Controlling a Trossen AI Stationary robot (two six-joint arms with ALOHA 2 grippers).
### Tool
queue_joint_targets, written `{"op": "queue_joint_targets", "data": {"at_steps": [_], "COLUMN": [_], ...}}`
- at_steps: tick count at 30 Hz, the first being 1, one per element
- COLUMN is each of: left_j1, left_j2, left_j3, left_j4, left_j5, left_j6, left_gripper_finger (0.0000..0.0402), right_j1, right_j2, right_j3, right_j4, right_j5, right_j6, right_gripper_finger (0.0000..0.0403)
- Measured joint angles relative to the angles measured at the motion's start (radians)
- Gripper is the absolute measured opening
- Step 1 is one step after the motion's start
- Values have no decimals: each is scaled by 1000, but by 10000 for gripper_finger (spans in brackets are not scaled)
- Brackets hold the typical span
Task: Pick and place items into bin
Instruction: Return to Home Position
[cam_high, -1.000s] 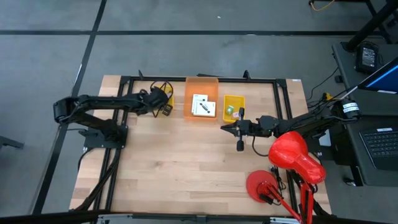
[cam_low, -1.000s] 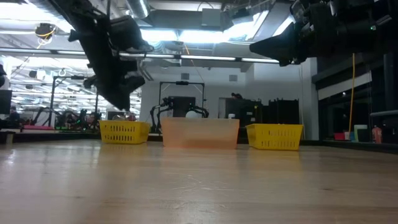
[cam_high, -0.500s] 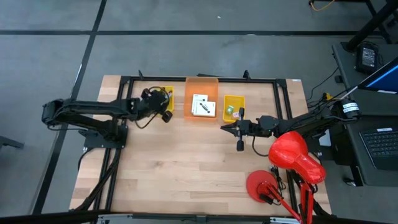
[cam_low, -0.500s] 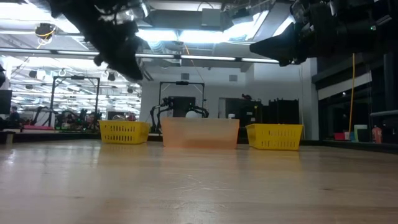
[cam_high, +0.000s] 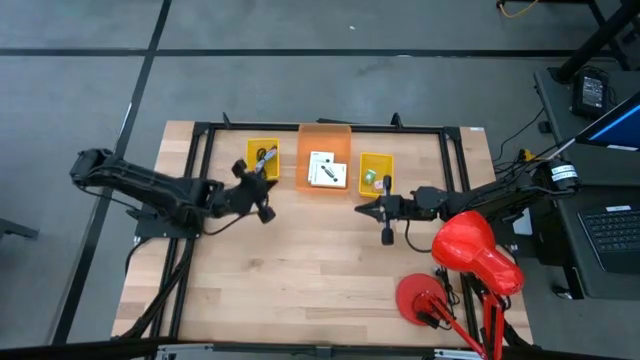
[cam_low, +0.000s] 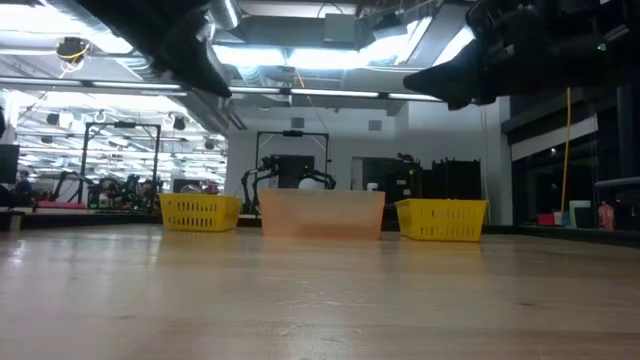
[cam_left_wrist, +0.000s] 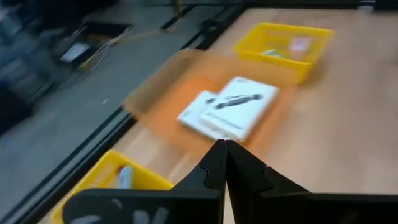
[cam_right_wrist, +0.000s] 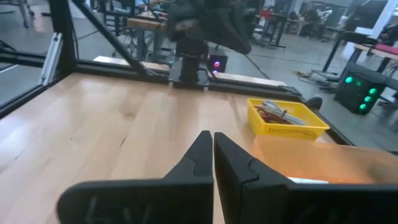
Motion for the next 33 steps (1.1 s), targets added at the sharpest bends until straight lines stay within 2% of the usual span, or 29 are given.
{"op": "queue_joint_targets", "data": {"at_steps": [4, 10, 14, 18, 23, 28, 33], "left_j1": [-89, -154, -162, -153, -113, -54, 33], "left_j2": [0, -19, -63, -155, -308, -487, -651], "left_j3": [-56, -235, -327, -370, -418, -486, -544], "left_j4": [125, 501, 659, 675, 670, 649, 598], "left_j5": [47, 131, 259, 345, 429, 480, 583], "left_j6": [90, 218, 298, 360, 426, 445, 447], "left_gripper_finger": [2, 2, 2, 2, 2, 2, 2], "right_j1": [0, 0, 0, 0, 0, 0, 0], "right_j2": [0, -13, -74, -176, -319, -474, -590], "right_j3": [0, 0, 0, 0, 0, 0, 0], "right_j4": [-27, -30, -93, -225, -334, -450, -576], "right_j5": [-3, -5, -24, -41, -40, -40, -39], "right_j6": [7, 78, 119, 160, 118, 102, 101], "right_gripper_finger": [0, 0, 0, 0, 0, 0, 0]}}
